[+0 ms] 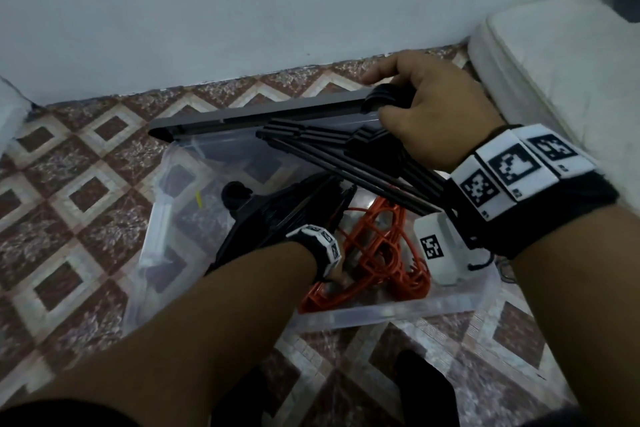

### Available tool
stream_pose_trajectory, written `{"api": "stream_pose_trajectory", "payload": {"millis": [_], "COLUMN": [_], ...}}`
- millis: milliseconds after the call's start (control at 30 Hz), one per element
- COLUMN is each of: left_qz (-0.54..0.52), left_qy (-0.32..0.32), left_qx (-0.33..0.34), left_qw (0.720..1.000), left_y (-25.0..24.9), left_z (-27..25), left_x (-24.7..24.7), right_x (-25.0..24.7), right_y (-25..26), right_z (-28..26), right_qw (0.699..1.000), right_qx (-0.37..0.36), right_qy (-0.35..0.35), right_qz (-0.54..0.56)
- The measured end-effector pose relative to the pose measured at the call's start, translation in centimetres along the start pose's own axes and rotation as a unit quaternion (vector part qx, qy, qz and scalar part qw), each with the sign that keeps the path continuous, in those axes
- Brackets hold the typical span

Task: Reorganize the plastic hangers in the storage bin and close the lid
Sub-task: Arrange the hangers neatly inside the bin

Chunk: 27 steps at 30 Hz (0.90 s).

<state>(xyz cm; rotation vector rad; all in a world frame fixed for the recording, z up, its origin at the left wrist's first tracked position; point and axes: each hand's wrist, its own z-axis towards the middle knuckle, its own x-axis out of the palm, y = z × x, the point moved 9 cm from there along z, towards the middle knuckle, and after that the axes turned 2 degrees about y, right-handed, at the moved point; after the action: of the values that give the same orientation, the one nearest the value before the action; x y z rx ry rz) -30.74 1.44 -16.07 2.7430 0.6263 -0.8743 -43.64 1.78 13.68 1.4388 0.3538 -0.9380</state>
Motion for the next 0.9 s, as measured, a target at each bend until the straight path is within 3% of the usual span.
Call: {"api": "stream_pose_trajectory", "payload": {"millis": [167,267,467,600,700,900], "left_qz": [0.004,-0.083,-0.125,-0.150,-0.135,-0.145], "left_qy": [-0.004,0.003,-0.162,-0.274,-0.359,-0.494], "left_qx": [0.002,-0.012,-0.112,-0.089,-0.027,0.047], "left_qw": [1.000,0.996,0.972,0.946,0.923,0.856], "left_y": [-0.1,1.3,7.3,8.4,6.5,3.8], "left_z": [0.2,-1.1,-7.9,-15.3,-20.8,-25.8], "left_x": [0.6,-0.7,-5.8,-9.8,-12.3,-15.1], "right_x": [0.0,-0.5,-1.6,-2.4,-2.5,-0.3], "right_y": [-0.7,-1.0,-0.8,-0.3,0.3,2.4], "right_z": [0.5,0.6,0.1,-0.4,-0.9,-2.0], "right_qw": [1.000,1.000,0.999,0.998,0.999,0.999], "right_qx": [0.001,0.008,0.015,0.012,0.004,-0.023], "right_qy": [-0.010,-0.027,-0.050,-0.061,-0.052,0.041], "right_qz": [-0.003,-0.009,-0.010,-0.004,0.003,-0.007]}}
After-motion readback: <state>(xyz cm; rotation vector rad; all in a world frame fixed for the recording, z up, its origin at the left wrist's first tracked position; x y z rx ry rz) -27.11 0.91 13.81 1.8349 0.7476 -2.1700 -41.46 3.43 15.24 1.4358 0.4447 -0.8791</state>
